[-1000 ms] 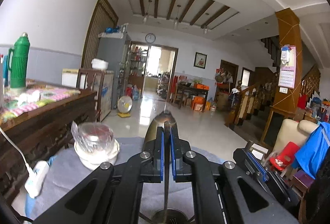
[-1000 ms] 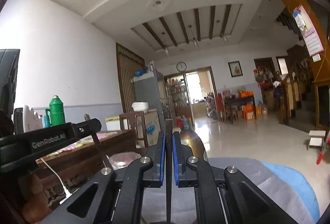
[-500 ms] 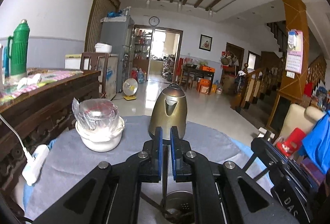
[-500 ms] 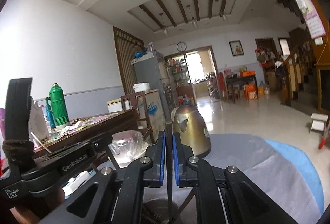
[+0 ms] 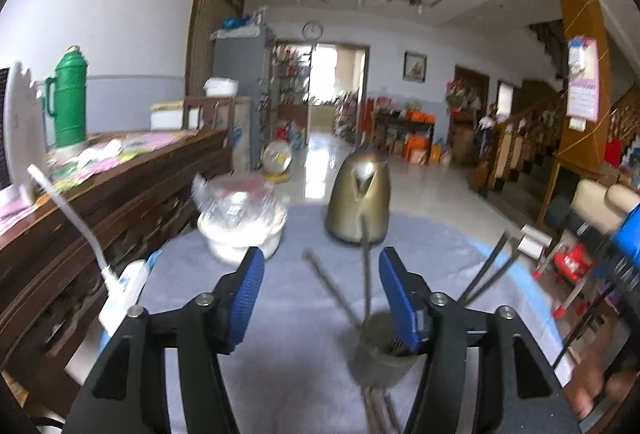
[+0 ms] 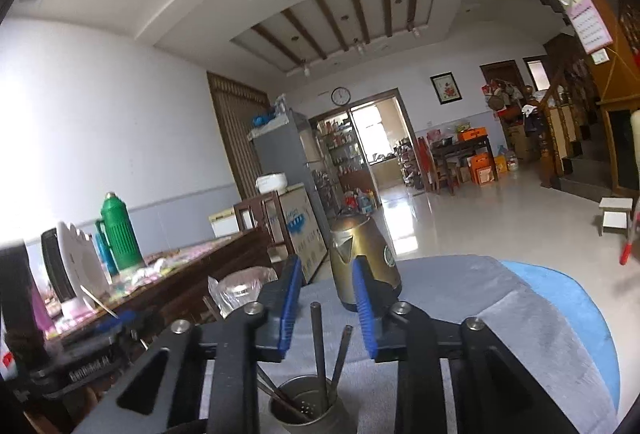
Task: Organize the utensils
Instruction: 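Open the left tool over the grey cup while the right tool releases its chopstick there, then move both tools back over the remaining chopsticks on the cloth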
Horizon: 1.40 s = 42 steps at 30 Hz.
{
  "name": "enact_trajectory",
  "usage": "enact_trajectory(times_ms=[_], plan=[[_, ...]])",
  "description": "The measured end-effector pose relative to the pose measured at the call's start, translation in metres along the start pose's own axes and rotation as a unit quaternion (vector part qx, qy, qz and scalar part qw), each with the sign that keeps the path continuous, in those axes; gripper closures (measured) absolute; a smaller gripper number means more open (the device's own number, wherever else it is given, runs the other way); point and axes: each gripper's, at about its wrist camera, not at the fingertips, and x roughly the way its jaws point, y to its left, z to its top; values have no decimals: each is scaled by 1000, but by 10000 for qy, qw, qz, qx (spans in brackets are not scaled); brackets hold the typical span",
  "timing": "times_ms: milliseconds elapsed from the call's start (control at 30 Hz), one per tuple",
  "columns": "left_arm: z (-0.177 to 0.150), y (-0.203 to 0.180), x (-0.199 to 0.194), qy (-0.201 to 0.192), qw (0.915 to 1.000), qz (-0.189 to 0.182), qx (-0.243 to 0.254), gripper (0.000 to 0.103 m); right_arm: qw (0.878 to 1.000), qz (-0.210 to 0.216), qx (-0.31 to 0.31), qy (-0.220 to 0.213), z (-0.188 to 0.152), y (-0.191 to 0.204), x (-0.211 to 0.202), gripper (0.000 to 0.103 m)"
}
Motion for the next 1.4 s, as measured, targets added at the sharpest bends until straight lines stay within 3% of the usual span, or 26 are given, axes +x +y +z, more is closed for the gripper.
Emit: enact_trajectory(times_ms=[167, 267, 1033, 1400], plan=[[-30, -2, -3, 670, 9976, 193, 15, 35, 9999, 42, -80, 124, -6, -1, -23, 66], [-45, -8, -8, 903, 9953, 327, 155, 34, 9995, -12, -176, 248, -15, -1, -32, 39], [-92, -21, -15, 1487, 9803, 927, 913, 29, 9877, -128, -167, 1549, -89, -21, -45, 39], [-119, -29, -7, 1851, 9719, 949, 1106, 29, 9807, -108, -11, 1951, -113, -32, -47, 39]])
